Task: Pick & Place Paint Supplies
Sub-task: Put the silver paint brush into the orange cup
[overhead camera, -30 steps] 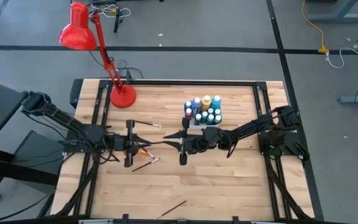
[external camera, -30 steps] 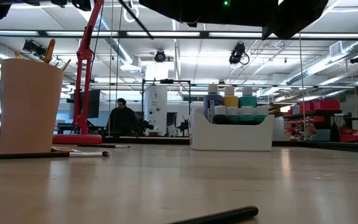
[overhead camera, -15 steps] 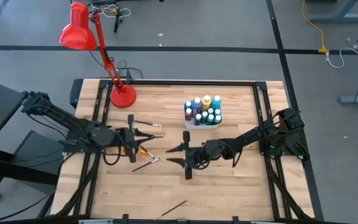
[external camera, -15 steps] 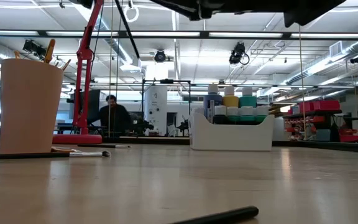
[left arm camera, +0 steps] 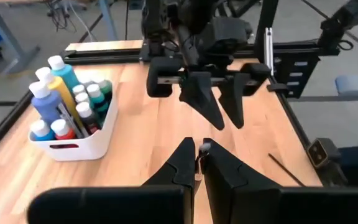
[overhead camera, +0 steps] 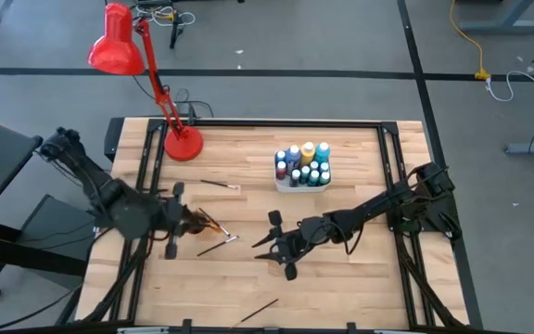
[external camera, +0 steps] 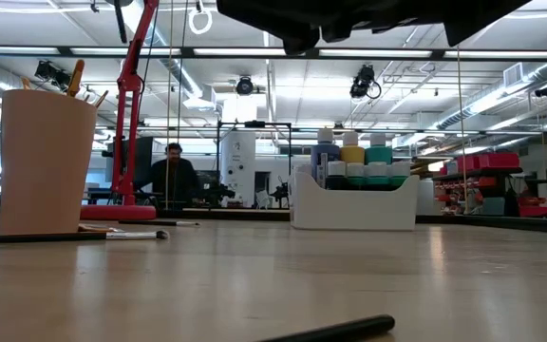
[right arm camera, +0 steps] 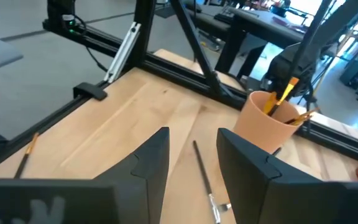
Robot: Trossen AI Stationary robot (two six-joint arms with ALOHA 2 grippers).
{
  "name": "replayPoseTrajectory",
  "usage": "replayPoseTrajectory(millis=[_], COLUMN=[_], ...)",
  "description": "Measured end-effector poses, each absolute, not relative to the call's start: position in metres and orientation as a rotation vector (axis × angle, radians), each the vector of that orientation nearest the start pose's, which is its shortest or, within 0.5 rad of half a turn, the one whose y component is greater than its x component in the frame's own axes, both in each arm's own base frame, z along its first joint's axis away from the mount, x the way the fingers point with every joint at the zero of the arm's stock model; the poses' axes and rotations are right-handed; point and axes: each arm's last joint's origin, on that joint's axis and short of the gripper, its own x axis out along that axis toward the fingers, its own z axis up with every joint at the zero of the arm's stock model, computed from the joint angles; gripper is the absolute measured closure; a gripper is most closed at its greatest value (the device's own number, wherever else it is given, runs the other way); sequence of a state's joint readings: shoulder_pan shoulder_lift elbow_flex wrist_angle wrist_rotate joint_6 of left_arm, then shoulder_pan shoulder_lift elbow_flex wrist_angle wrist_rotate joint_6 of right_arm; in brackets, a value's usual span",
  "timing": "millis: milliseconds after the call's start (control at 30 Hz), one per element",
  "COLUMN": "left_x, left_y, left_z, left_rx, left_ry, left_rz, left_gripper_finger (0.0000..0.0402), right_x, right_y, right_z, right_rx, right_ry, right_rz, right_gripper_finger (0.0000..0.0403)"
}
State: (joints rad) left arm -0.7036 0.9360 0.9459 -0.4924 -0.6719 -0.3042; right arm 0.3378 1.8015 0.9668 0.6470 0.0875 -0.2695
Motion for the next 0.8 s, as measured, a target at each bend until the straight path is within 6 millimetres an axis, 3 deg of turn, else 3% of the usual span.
replayPoseTrajectory(millis=[167,400,633,800], left_x=[0.13,0.11,0.112,0.117], left_y=[-0.117,-0.106,-0.108,-0.115], left_z=[0.34,0.317,0.305,0.298], left_rx=[0.038,-0.01,-0.053,-0.038], left_ry=[0.343,0.512,0.599,0.622], left_rz=[-0.013,0.134,0.211,0.23], left_gripper_finger=[0.0384,0.0384,0.0357,0.0329], right_x=[0.362,0.359,0.355,0.355], right_y=[0.129,0.134,0.141,0.153], right_z=[0.201,0.194,0.183,0.165], right_rx=[-0.304,-0.237,-0.091,-0.027], right_ry=[0.15,0.218,0.316,0.377], right_rz=[0.285,0.423,0.549,0.569], right_gripper_finger=[0.0263,0.0263,0.0263,0.0263])
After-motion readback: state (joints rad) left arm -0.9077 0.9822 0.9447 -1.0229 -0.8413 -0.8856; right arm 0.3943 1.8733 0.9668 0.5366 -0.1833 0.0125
